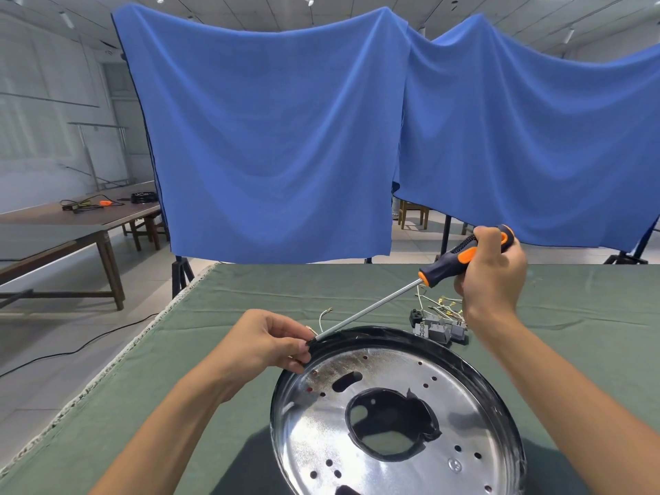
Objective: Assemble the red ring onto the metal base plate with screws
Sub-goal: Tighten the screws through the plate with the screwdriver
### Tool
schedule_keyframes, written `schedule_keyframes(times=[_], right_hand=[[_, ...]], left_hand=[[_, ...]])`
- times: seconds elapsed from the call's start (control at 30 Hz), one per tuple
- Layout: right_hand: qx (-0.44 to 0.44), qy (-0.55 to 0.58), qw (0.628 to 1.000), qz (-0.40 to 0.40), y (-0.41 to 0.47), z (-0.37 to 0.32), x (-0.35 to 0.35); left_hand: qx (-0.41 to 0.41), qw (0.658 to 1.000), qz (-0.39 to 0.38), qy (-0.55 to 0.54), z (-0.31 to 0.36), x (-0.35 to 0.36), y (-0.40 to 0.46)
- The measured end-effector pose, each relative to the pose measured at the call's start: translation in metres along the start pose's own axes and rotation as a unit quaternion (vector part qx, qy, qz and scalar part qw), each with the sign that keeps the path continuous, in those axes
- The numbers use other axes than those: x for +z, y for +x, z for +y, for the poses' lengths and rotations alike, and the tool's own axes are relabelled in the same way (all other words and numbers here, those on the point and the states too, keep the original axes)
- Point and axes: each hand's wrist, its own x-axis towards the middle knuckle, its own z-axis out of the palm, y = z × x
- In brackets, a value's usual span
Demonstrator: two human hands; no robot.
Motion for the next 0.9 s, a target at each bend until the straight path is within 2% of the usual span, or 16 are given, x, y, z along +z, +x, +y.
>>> schedule_keyframes(times=[0.13, 0.3, 0.7, 0.9], right_hand=[[-0.015, 0.002, 1.000, -0.009, -0.006, -0.003, 0.004], [-0.009, 0.020, 1.000, 0.015, -0.004, -0.010, 0.005], [-0.003, 0.025, 0.999, 0.031, 0.000, -0.010, 0.003], [-0.007, 0.023, 0.999, 0.028, 0.001, -0.014, 0.001]], left_hand=[[0.017, 1.000, -0.012, -0.018, 0.003, 0.002, -0.001], [0.033, 0.998, 0.000, -0.057, 0.005, -0.006, -0.003], [0.030, 0.997, -0.001, -0.073, 0.004, -0.008, -0.005], [0.012, 0.992, -0.032, -0.120, 0.004, -0.010, -0.006]])
